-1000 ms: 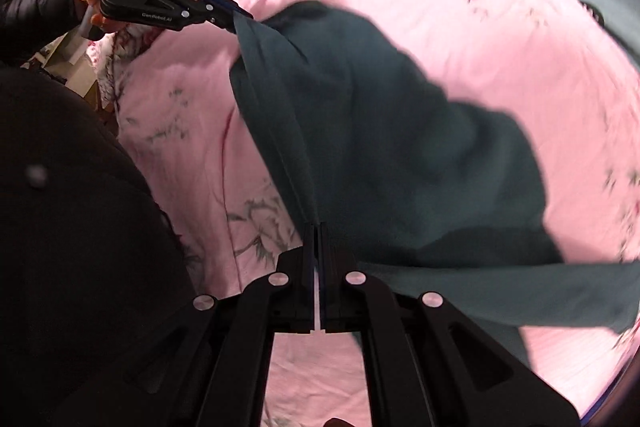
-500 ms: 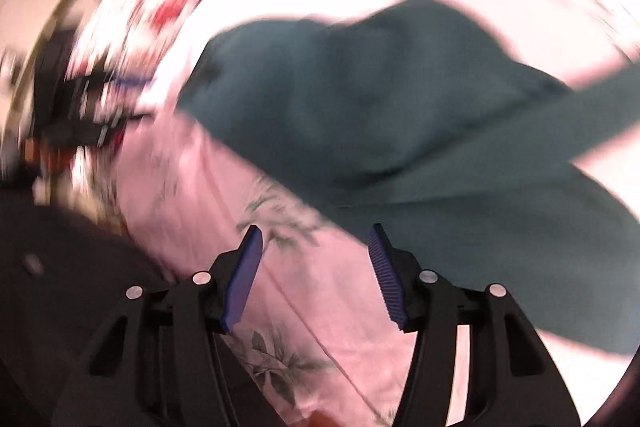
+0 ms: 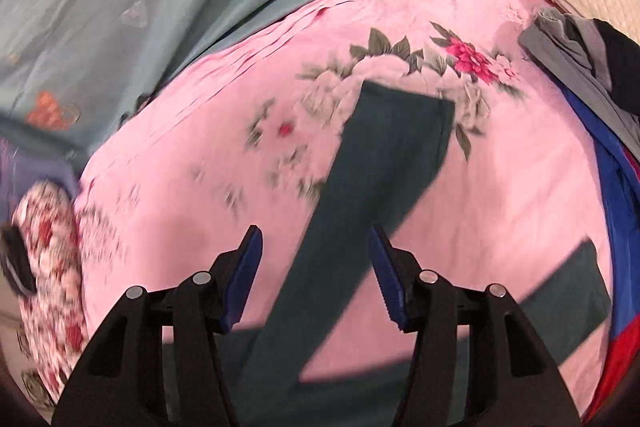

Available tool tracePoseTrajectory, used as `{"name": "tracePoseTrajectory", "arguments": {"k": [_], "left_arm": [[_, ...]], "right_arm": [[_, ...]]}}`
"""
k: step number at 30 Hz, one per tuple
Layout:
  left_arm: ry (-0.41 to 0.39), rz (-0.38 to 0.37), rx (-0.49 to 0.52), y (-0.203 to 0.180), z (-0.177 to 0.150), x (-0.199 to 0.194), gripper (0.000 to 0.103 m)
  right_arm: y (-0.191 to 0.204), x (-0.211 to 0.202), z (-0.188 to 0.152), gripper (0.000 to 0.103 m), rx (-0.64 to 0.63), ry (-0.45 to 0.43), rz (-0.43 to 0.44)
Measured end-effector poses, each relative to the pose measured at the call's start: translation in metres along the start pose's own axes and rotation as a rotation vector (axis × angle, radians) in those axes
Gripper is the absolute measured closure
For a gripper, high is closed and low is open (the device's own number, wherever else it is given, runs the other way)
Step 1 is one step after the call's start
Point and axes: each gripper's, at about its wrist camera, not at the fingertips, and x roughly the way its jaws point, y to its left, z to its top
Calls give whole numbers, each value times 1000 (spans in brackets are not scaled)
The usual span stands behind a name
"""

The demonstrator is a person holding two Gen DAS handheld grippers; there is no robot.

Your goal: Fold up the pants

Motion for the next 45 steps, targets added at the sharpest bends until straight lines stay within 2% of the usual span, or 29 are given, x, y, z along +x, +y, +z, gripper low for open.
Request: {"name": "tracePoseTrajectory", "arguments": {"k": [6,9,10,12,13,14,16,20,21,23,24,27,30,32,33,34,36,37,40,43,44,45], "left_arm": [[-18,112,-139,-8,4,13,50],[-15,156,-180,-12,3,13,49],[-19,165,-190,-13,3,13,49],[-16,173,-206,-13,6,15,49],[-12,175,-216,-13,8,17,49],[-11,175,-219,-13,8,17,49],[-5,180,-216,-15,12,18,48],[8,189,-181,-16,16,20,47],[11,189,-173,-17,18,20,47],[20,189,-154,-17,21,21,47],[25,190,-145,-18,23,22,47],[40,198,-109,-19,23,21,47],[53,204,-79,-21,22,21,47],[62,212,-65,-22,19,20,46],[67,216,-59,-24,19,20,46],[74,221,-51,-25,19,21,46],[89,224,-28,-29,20,21,45],[95,225,-17,-30,20,22,44],[113,231,-1,-33,21,24,44],[124,243,16,-43,26,29,42],[125,247,22,-47,29,32,42],[125,250,23,-50,31,34,42]], "right_arm": [[-3,93,45,47,-37,79,-214],[-4,107,43,47,-61,73,-273],[0,108,38,50,-108,65,-298],[-1,106,34,69,-132,50,-277],[-4,106,34,86,-138,58,-265],[-9,104,33,97,-134,66,-258],[-24,94,34,98,-83,86,-182],[-56,35,36,98,4,35,73],[-67,7,34,98,19,-2,158],[-85,-37,26,98,30,-67,272],[-87,-57,22,98,36,-96,310],[-126,-110,-1,98,104,-190,400],[-195,-124,-50,98,273,-211,406],[-243,-107,-96,96,381,-165,328],[-270,-90,-124,93,458,-103,251],[-288,-78,-141,88,517,-50,220],[-319,-68,-174,87,648,13,194],[-330,-72,-187,85,701,-12,224],[-332,-96,-188,72,685,-107,226],[-326,-100,-172,71,649,-133,256],[-323,-97,-165,71,646,-123,302],[-321,-94,-162,71,646,-124,308]]}}
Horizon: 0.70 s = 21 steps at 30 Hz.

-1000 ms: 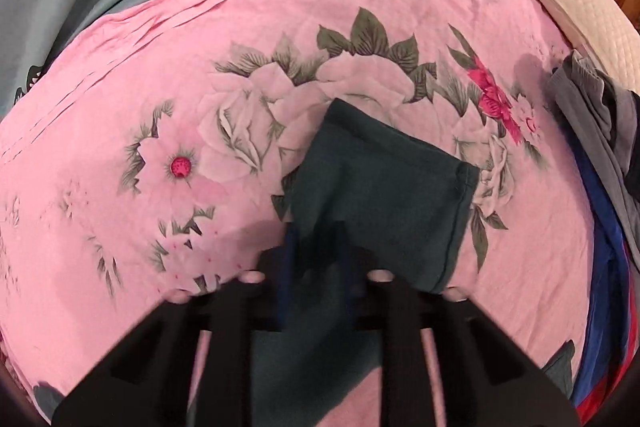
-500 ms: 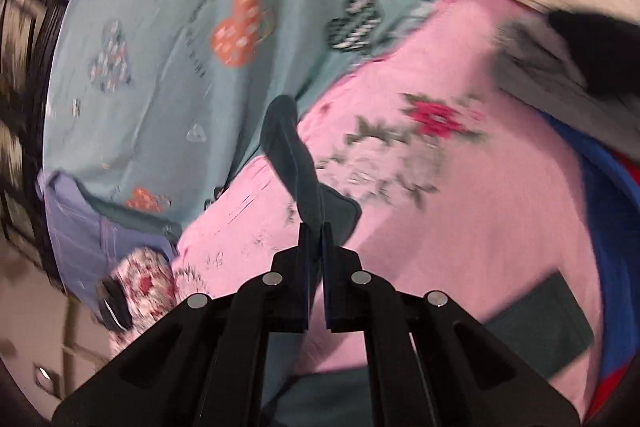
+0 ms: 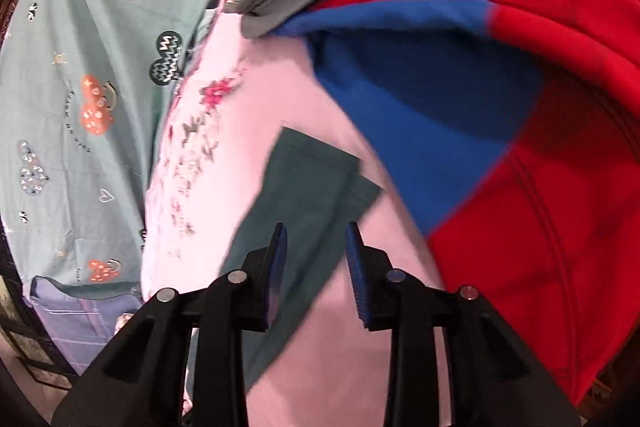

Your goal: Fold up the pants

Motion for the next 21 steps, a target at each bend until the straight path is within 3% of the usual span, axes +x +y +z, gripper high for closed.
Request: {"name": "tracePoseTrajectory", "arguments": {"k": [4,6,9,10,12,18,21], "left_arm": [[-1,9,-6,-6,1,3,41],[-8,15,-12,-6,-4,0,41],[-20,21,-36,-2,-7,-4,40],[-20,21,-43,0,-8,-4,40],[-13,17,-69,2,-10,-2,40],[-16,27,-88,11,-17,-6,40],[-18,29,-91,12,-22,-6,40]], "right_arm": [[0,26,13,71,38,58,-78],[-7,35,13,71,82,105,-86],[-2,42,17,73,62,98,-86],[0,44,18,78,50,99,-87],[6,49,19,99,13,107,-93],[22,-1,18,101,-48,4,3],[9,-6,14,102,-55,-7,-51]]}}
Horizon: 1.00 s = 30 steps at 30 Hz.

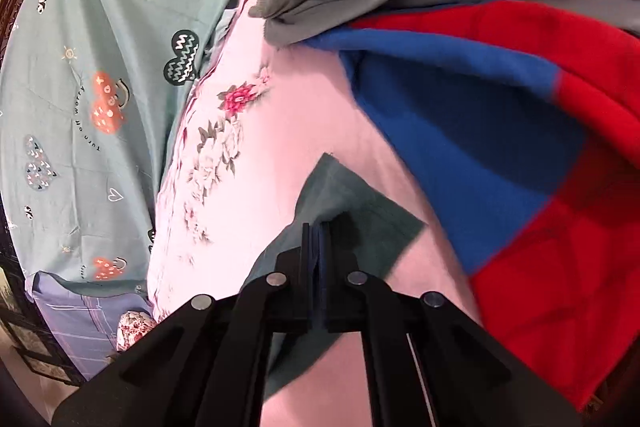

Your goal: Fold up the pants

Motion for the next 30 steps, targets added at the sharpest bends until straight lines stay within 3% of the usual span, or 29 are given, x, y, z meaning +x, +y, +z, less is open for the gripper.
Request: {"name": "tracePoseTrajectory", "arguments": {"k": [4,6,7,9,12,13,16,22,26,30], "left_arm": [[6,-10,-6,9,-6,-3,40],[-15,2,-7,19,-10,-15,40],[-30,7,-17,25,-13,-21,38],[-49,23,-64,43,-18,-31,36],[-51,43,-118,61,-21,-32,36],[-53,45,-128,63,-21,-32,36],[-64,37,-152,66,-28,-35,36],[-62,54,-132,64,-42,-35,35],[-62,60,-199,85,-54,-39,34],[-64,83,-264,104,-71,-44,34]], "right_arm": [[-34,18,-1,98,56,52,-141],[-34,5,-7,94,96,47,-82],[-19,-3,-13,87,42,37,-39],[15,-7,-30,81,-92,58,-2],[77,23,-80,80,-324,252,97],[90,30,-93,80,-390,276,97],[128,50,-135,80,-648,296,21],[185,86,-220,75,-1136,398,53],[204,101,-268,67,-1412,433,90],[212,119,-300,67,-1622,435,61]]}}
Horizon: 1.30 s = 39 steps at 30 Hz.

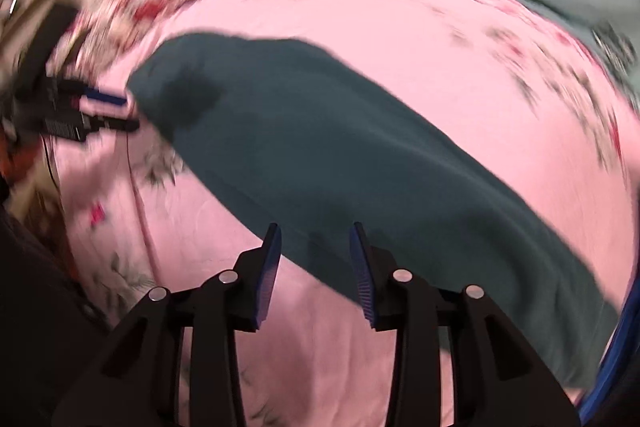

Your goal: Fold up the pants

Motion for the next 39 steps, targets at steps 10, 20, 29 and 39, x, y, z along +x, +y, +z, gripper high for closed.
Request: {"name": "tracePoseTrajectory", "arguments": {"k": [10,20,29,39], "left_arm": [[-8,51,-120,50,-24,-9,34],[-17,50,-219,88,-20,-7,34],[-23,45,-204,92,-22,-5,32],[-38,63,-276,135,-22,-4,32]], "right_arm": [[13,0,6,103,-92,8,-11],[16,-2,4,71,3,-32,-2],[4,30,11,97,-20,47,-6],[22,12,8,100,-68,103,5]]}}
